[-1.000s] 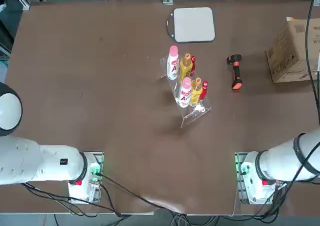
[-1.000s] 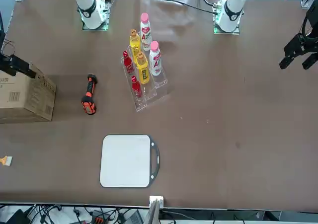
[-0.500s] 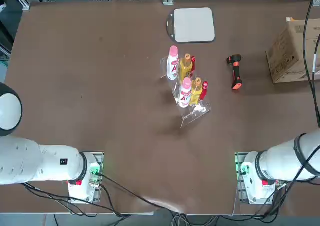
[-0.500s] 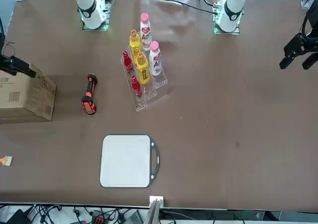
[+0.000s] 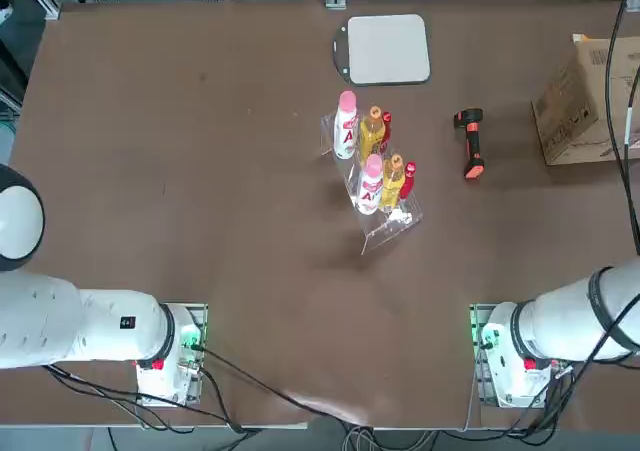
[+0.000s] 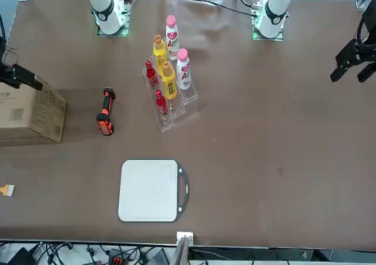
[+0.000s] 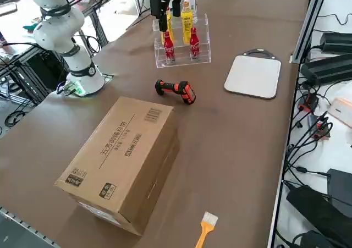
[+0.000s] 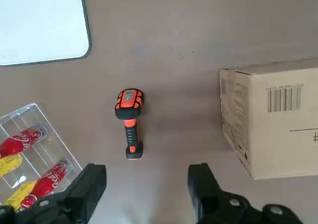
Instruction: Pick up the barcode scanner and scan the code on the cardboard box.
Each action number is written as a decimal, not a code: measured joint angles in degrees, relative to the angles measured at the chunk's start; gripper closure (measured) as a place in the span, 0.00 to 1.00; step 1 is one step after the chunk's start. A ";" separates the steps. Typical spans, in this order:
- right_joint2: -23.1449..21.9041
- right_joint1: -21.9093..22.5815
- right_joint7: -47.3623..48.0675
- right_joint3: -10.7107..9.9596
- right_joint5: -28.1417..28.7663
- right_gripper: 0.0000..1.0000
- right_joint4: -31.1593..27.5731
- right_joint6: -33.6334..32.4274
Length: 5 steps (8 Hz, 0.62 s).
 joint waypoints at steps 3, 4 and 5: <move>0.00 0.47 0.00 0.43 0.00 0.00 -0.01 0.15; 0.00 0.64 0.01 0.44 0.00 0.00 -0.02 0.16; 0.01 0.72 0.01 0.44 0.00 0.00 -0.04 0.17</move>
